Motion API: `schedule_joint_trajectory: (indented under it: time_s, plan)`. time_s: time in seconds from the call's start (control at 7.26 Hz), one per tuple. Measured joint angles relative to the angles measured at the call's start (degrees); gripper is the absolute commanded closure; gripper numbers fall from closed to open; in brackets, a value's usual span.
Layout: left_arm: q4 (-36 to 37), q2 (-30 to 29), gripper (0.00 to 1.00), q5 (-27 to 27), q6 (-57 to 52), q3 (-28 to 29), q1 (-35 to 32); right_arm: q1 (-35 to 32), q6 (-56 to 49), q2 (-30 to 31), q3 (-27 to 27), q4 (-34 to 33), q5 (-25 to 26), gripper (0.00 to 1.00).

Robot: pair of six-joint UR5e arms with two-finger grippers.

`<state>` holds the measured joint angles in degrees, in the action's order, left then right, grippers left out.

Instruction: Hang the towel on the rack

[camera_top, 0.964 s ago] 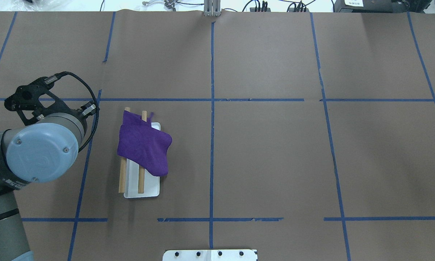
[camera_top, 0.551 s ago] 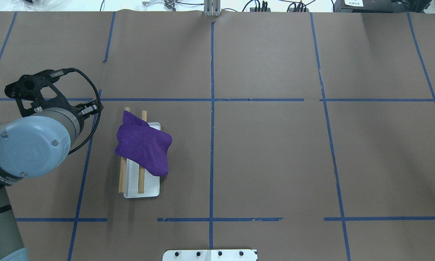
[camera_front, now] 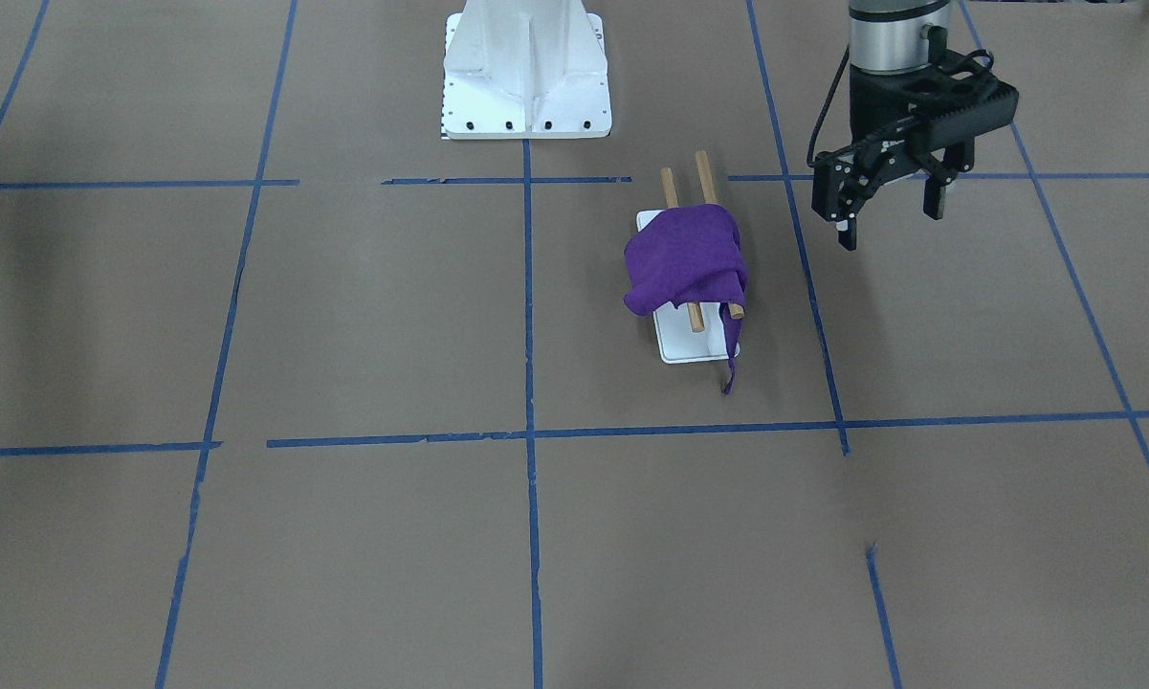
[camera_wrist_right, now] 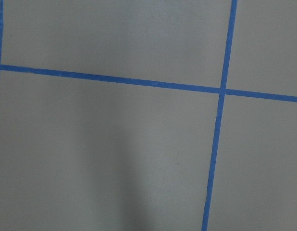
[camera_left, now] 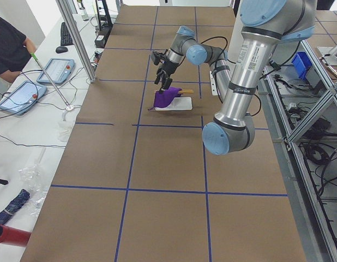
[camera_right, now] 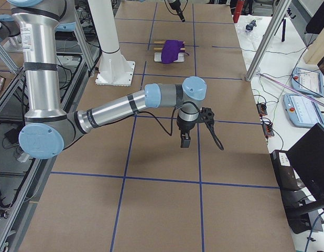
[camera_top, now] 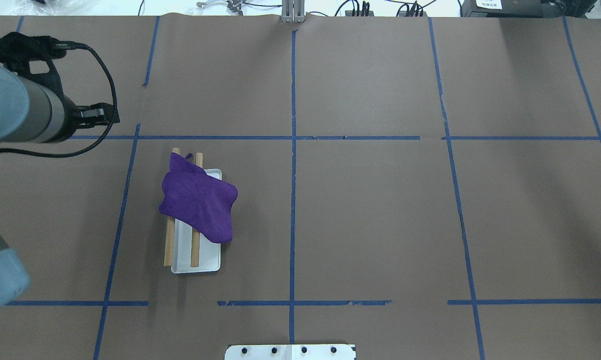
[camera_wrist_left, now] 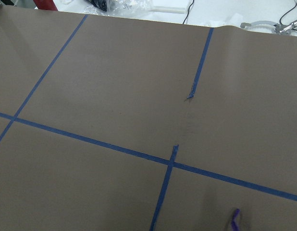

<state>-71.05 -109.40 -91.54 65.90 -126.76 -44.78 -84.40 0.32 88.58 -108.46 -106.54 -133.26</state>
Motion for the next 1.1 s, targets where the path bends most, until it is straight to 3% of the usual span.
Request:
schedule_joint_trajectory:
  time_s: [0.41, 0.69, 1.1]
  plan:
    - [-3.8, 0.1, 0.00, -11.6, -21.5, 8.3, -11.9, -0.4, 0.2, 0.6, 1.9, 2.9, -1.1, 0.00]
    - [-4.0, 1.6, 0.00, -22.3, -38.4, 14.4, -21.5, -1.7, 0.0, 0.8, 3.6, 3.2, -2.9, 0.00]
    - [-7.4, 9.8, 0.00, -35.8, -58.8, 23.9, -34.5, -3.6, -0.2, 1.1, 5.2, 3.2, -5.4, 0.00]
